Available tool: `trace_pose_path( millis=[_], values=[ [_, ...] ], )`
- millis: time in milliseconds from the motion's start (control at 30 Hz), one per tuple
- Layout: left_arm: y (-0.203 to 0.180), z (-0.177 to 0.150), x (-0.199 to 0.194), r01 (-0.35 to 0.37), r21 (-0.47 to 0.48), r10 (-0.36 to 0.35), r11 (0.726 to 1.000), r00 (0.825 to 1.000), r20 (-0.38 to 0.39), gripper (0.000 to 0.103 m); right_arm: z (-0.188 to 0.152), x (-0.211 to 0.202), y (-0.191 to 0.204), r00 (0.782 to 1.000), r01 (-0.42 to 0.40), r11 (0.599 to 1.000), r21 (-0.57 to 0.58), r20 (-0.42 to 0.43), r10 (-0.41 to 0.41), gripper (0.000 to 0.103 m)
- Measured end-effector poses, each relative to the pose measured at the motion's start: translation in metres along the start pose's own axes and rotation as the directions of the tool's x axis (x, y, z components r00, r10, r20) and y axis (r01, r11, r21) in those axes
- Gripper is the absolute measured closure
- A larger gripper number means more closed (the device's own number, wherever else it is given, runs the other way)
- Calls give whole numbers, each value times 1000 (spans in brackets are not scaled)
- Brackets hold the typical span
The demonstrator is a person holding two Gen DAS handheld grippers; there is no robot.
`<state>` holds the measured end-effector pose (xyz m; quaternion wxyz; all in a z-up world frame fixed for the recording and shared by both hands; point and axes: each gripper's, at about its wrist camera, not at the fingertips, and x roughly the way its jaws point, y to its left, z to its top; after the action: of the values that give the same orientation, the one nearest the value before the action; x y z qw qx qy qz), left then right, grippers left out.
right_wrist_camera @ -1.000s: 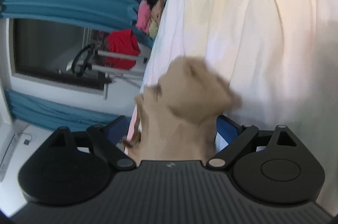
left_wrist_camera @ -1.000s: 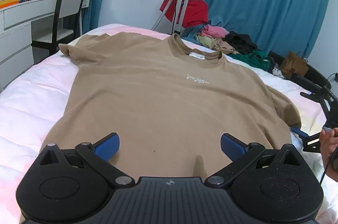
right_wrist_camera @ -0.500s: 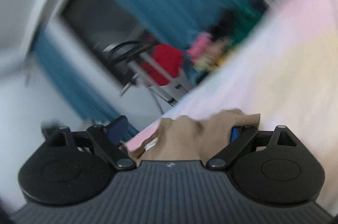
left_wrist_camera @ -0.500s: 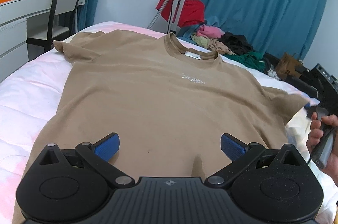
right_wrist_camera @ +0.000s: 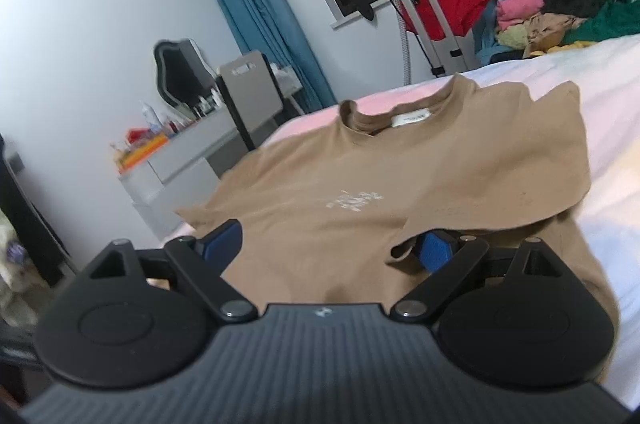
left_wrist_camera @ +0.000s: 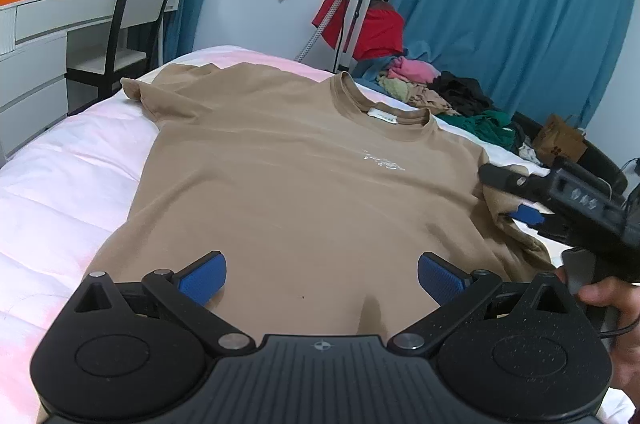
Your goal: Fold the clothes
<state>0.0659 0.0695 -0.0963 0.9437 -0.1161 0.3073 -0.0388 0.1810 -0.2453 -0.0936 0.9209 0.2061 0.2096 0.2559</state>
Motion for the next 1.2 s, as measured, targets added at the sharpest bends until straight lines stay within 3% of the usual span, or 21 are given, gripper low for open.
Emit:
trace_pose_path(
  millis=[200,367,500,600,700,733,867,933,967,1033,1133,1200],
  values=[
    [0,-1,2,-2,0,2,1000,1000,-10,0,13,-14,-12,991,-12,995,95,135,-1,10],
    [-1,-1,1,-1,2,1,1000,1000,-6,0,12,-32,-61,958,46,936,348,250,-140,10],
    [-2,-2,3,-2,5,2,1000,1000,-13,0,9,-58,-101,893,31,849,528,367,-261,10],
    [-2,-2,4,-3,5,3,1000,1000,-17,0,15,-89,-117,817,-1,835,550,482,-316,10],
    [-4,-3,5,0,8,0,1000,1000,-20,0,17,-116,-129,756,-48,818,573,556,-345,10],
    [-4,-3,5,0,11,0,1000,1000,-20,0,14,-119,-136,756,-54,798,600,547,-361,10],
    [-6,-4,6,0,19,0,1000,1000,-25,0,-5,-102,-164,843,-27,673,739,379,-382,10],
    [-6,-4,6,-2,23,3,1000,1000,-26,0,-15,-85,-174,883,15,632,775,286,-372,26],
    [-7,-5,6,-4,25,5,1000,1000,-26,0,-19,-77,-178,901,42,621,783,239,-362,27],
    [-7,-5,7,-7,28,8,1000,1000,-26,0,-22,-59,-179,925,122,616,779,137,-356,28],
    [-6,-5,7,-6,27,7,1000,1000,-29,0,-19,-45,-168,936,169,675,718,98,-339,30],
    [-5,-5,7,-5,25,5,1000,1000,-29,0,-14,-38,-163,950,158,696,701,84,-301,51]
  ],
)
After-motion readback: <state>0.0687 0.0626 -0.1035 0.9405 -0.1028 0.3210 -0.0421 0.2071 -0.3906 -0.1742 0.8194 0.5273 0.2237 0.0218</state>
